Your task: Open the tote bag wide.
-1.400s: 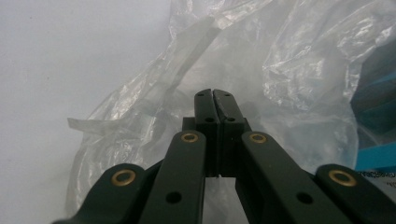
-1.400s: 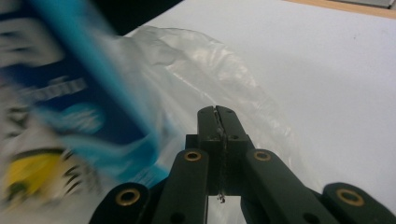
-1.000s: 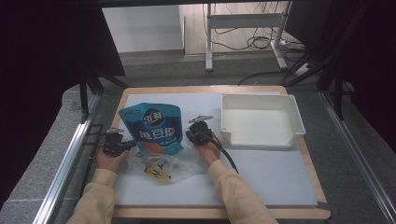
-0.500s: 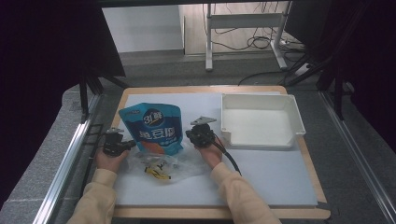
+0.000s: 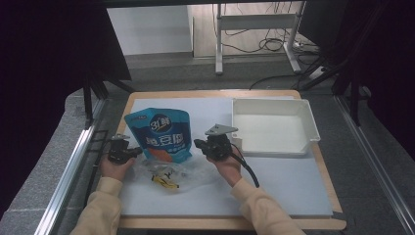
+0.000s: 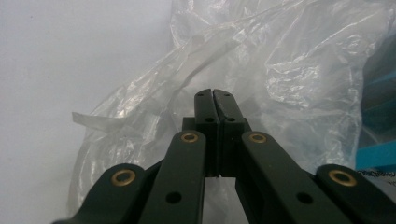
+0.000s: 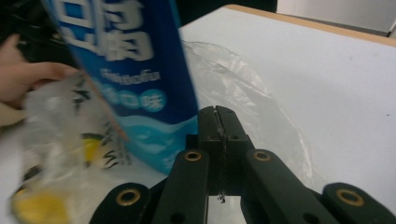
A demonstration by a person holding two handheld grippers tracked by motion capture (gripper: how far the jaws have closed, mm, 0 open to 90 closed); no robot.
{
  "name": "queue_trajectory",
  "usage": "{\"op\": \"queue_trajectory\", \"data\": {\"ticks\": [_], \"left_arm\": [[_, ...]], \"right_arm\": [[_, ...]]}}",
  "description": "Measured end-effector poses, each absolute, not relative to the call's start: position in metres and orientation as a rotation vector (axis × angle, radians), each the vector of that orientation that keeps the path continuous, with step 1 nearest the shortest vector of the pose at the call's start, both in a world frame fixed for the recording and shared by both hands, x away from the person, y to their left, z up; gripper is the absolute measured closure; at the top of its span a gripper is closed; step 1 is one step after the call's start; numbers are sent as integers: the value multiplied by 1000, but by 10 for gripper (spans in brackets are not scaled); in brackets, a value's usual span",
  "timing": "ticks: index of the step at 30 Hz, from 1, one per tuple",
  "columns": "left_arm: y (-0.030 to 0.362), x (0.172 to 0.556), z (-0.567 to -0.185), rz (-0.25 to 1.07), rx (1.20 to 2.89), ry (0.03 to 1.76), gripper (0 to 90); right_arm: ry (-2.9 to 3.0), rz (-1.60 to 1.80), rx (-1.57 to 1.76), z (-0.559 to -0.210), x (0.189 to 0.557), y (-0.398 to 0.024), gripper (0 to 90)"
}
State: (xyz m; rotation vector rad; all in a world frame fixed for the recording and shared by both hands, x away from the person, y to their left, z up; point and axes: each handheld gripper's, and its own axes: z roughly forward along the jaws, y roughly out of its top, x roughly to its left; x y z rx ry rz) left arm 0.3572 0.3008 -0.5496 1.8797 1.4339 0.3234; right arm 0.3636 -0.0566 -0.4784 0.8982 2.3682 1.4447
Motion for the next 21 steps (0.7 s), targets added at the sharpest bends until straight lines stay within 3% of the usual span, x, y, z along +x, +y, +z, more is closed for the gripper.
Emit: {"op": "queue_trajectory", "data": {"ticks": [8, 21], "left_arm": [[300, 357, -549, 327, 1882, 1436, 900], [300, 357, -549, 328, 1885, 1434, 900]], "right_arm": [[2429, 1511, 848, -473, 339, -58, 890], [2559, 1472, 708, -492, 331, 8, 889]]}}
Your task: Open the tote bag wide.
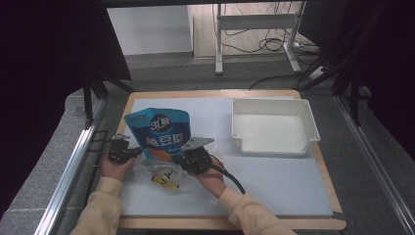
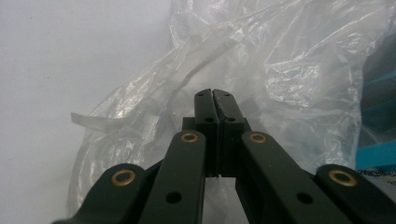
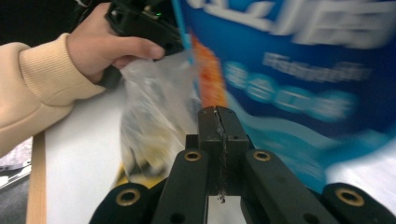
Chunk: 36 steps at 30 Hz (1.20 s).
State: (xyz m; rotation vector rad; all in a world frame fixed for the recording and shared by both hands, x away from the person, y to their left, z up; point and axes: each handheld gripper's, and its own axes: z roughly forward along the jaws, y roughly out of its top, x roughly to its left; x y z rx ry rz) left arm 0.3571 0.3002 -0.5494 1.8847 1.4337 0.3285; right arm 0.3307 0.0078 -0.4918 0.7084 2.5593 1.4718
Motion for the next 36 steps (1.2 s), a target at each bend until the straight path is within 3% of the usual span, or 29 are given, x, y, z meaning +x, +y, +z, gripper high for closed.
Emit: {"op": "queue_trajectory", "data": {"ticks": [7, 15, 36], "left_arm": [[300, 357, -549, 326, 1886, 1433, 900], [300, 357, -549, 325, 1888, 1434, 900], [300, 357, -549, 316, 1887, 1432, 899]], "right_arm": [[2667, 1420, 662, -512, 324, 48, 889], [2783, 1312, 607, -539, 308, 64, 890], [2834, 1346, 576, -537, 299, 49, 890]]}}
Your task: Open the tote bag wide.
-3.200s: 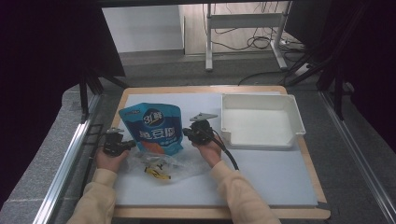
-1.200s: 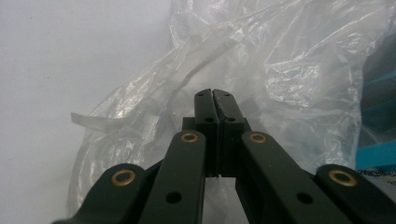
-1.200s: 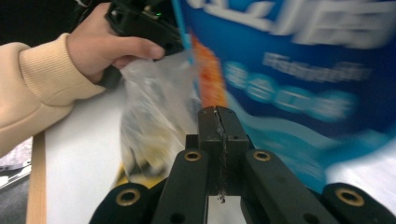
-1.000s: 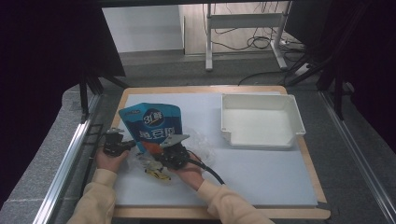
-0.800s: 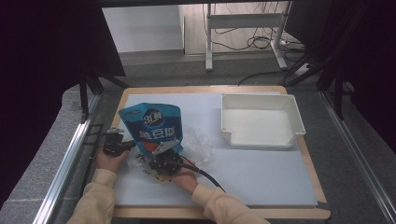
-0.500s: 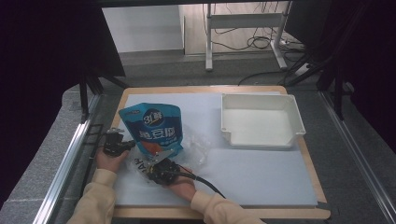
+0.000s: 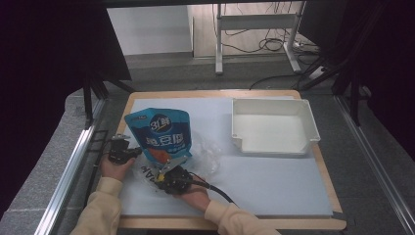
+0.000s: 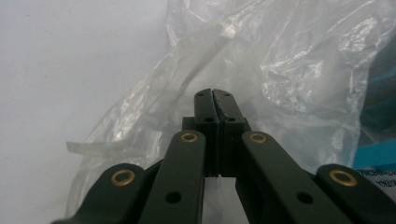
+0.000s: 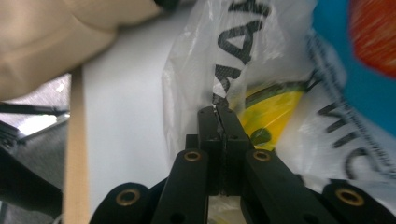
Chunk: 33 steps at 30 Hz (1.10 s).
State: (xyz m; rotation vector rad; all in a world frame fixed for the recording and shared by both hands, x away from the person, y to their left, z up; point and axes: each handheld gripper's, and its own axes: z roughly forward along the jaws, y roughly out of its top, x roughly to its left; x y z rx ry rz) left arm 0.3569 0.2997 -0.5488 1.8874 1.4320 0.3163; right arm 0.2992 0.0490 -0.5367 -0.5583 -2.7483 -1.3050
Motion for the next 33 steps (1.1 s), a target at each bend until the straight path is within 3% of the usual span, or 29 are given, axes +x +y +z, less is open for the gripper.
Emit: {"op": "queue_trajectory", "data": {"ticks": [7, 13, 16, 24, 33], "left_arm": [[299, 357, -548, 319, 1894, 1431, 899], [298, 356, -548, 324, 1896, 1433, 899], [298, 356, -548, 325, 1896, 1433, 899], [299, 356, -549, 318, 1892, 1431, 899], [299, 355, -545, 324, 1882, 1423, 870]], "right_arm": [[-2746, -1463, -602, -494, 305, 5, 890], [-2695, -1569, -861, -477, 336, -54, 890], [-2739, -1554, -937, -478, 346, -66, 890], [-2787, -1309, -1194, -528, 379, -86, 890], [-2796, -1385, -1148, -513, 371, -85, 890]]}}
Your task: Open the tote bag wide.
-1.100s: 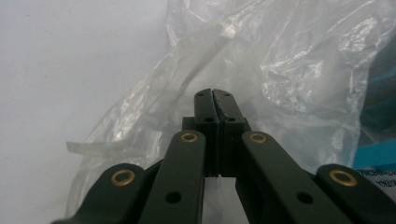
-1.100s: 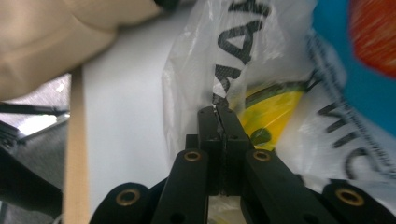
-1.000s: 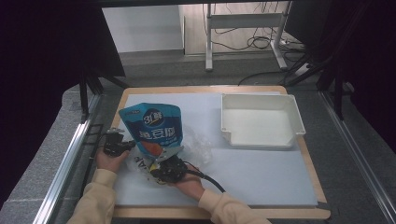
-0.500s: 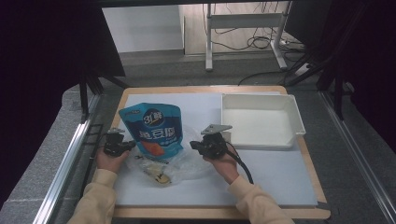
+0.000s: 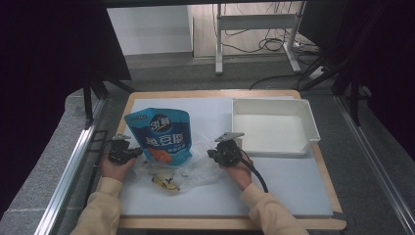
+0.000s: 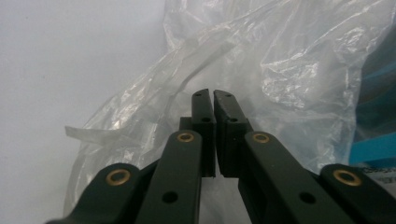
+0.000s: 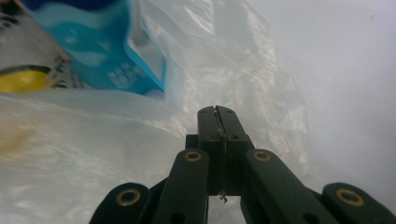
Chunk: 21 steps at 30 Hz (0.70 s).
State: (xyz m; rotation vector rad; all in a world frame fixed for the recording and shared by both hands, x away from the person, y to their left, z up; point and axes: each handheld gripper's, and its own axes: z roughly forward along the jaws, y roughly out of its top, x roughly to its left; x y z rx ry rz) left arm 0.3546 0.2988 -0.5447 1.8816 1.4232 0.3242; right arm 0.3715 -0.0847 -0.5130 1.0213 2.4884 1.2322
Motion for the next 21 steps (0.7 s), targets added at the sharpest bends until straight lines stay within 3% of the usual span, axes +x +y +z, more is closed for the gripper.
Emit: {"op": "queue_trajectory", "data": {"ticks": [4, 7, 16, 21], "left_arm": [[300, 350, -534, 347, 1838, 1392, 861], [299, 345, -524, 371, 1814, 1374, 802], [309, 329, -497, 374, 1733, 1282, 415], [319, 320, -485, 383, 1717, 1228, 280]], "right_arm": [[2464, 1282, 978, -500, 365, -84, 890], [2456, 1298, 956, -495, 362, -83, 890], [2449, 1322, 939, -490, 359, -86, 889], [2442, 1333, 924, -486, 356, -88, 888]]}}
